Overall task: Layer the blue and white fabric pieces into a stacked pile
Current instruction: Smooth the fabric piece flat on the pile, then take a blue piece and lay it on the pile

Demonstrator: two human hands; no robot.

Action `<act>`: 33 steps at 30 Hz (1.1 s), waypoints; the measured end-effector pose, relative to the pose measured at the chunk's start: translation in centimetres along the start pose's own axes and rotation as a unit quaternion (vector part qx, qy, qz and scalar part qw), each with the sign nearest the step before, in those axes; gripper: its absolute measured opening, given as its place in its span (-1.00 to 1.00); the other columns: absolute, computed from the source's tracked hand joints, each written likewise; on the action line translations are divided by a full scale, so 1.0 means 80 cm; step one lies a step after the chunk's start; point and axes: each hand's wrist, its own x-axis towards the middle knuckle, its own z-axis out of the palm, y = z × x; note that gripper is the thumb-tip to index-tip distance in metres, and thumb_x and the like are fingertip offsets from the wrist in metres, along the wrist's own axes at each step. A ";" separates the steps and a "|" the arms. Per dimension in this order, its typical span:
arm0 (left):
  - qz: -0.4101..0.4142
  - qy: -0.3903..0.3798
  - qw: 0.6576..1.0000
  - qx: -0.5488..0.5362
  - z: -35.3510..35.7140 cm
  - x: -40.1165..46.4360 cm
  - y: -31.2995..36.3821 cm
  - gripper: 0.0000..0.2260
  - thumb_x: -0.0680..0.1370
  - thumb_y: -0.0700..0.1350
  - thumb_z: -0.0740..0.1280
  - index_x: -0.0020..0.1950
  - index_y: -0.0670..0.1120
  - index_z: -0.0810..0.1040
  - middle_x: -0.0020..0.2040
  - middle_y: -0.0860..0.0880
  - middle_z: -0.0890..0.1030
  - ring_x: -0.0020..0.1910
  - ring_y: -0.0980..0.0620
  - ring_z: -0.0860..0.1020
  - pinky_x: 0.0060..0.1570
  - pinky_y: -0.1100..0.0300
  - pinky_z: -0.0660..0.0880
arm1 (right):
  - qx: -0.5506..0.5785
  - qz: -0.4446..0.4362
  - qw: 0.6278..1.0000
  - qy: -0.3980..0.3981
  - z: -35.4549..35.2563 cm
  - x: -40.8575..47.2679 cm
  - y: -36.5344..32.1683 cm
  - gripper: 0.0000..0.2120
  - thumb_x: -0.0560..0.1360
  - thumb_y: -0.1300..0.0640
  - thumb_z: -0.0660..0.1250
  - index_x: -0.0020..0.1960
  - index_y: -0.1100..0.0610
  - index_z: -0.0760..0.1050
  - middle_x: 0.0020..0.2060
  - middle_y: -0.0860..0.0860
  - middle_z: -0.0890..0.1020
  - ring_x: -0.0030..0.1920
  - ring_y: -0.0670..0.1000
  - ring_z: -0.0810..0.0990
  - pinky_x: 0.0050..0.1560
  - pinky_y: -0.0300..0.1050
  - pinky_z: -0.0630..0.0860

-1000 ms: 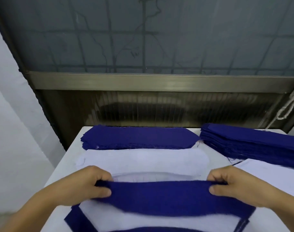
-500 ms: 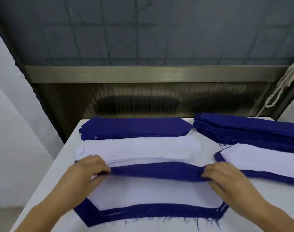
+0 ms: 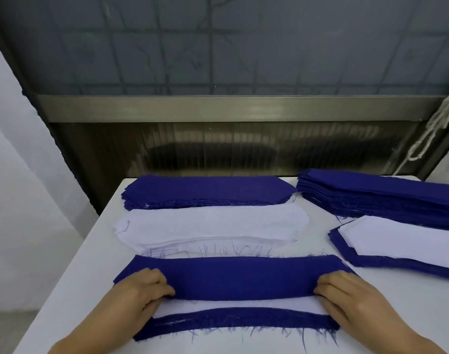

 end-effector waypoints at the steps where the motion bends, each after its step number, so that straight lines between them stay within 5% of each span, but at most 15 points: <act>1: -0.002 -0.002 1.000 -0.010 0.000 0.000 0.000 -0.62 0.22 -0.27 0.64 -0.09 0.11 0.70 -0.18 0.25 0.57 -0.19 0.36 0.44 -0.21 0.52 0.41 | -0.001 0.005 1.000 -0.007 -0.004 0.001 0.000 -0.49 0.65 -0.04 0.01 -0.16 0.08 0.69 -0.15 -0.08 0.65 -0.17 -0.08 0.60 -0.08 -0.29 0.45; 5: -0.010 -0.036 0.999 -0.031 0.004 -0.003 -0.008 -0.66 0.36 -0.20 0.56 0.03 0.16 0.68 -0.10 0.30 0.55 -0.13 0.36 0.48 -0.11 0.46 0.46 | 0.015 0.037 0.998 -0.054 -0.021 0.004 0.000 -0.63 0.55 -0.15 0.20 -0.18 0.03 0.66 -0.16 -0.13 0.62 -0.20 -0.12 0.59 -0.12 -0.33 0.44; 10: -0.072 -0.108 0.981 -0.143 0.001 0.003 -0.018 -0.73 0.48 0.31 0.22 0.11 0.33 0.57 0.09 0.35 0.46 0.12 0.28 0.47 0.09 0.42 0.38 | 0.057 0.082 0.992 -0.074 -0.022 0.023 -0.011 -0.82 0.54 -0.07 0.28 -0.20 -0.05 0.53 -0.25 -0.25 0.50 -0.26 -0.21 0.45 -0.21 -0.31 0.41; 14: -0.092 -0.105 0.982 -0.126 -0.002 0.009 -0.024 -0.90 0.52 0.05 0.37 -0.01 0.26 0.60 0.01 0.28 0.50 0.00 0.22 0.51 -0.02 0.37 0.44 | 0.058 0.119 0.981 -0.143 -0.014 0.032 -0.009 -0.77 0.40 0.10 0.50 -0.24 -0.07 0.43 -0.35 -0.23 0.41 -0.35 -0.23 0.36 -0.29 -0.36 0.34; 21: -0.130 -0.091 0.985 -0.074 -0.016 0.030 -0.047 -0.79 0.52 -0.10 0.38 -0.12 0.24 0.53 -0.10 0.25 0.52 -0.05 0.26 0.48 -0.05 0.38 0.42 | 0.032 0.189 0.946 -0.262 -0.025 0.051 0.034 -0.81 0.45 0.02 0.26 -0.28 -0.12 0.29 -0.38 -0.16 0.46 -0.26 -0.17 0.45 -0.32 -0.33 0.36; 28: -0.118 0.044 0.992 -0.031 -0.003 0.155 -0.034 -0.87 0.57 -0.03 0.32 0.10 0.13 0.57 0.06 0.28 0.46 0.02 0.26 0.45 -0.04 0.57 0.27 | 0.136 0.216 0.961 -0.105 0.018 0.159 0.054 -0.91 0.55 0.07 0.28 -0.09 -0.11 0.46 -0.18 -0.23 0.52 -0.13 -0.20 0.51 -0.17 -0.34 0.46; 33: -0.143 0.086 0.983 -0.074 0.010 0.256 -0.044 -0.83 0.58 -0.10 0.32 0.16 0.03 0.57 0.09 0.16 0.51 0.03 0.19 0.48 -0.02 0.41 0.38 | 0.137 0.228 0.960 -0.082 0.069 0.240 0.084 -0.89 0.57 0.06 0.31 0.09 -0.07 0.47 -0.03 -0.20 0.47 -0.01 -0.14 0.49 0.01 -0.28 0.49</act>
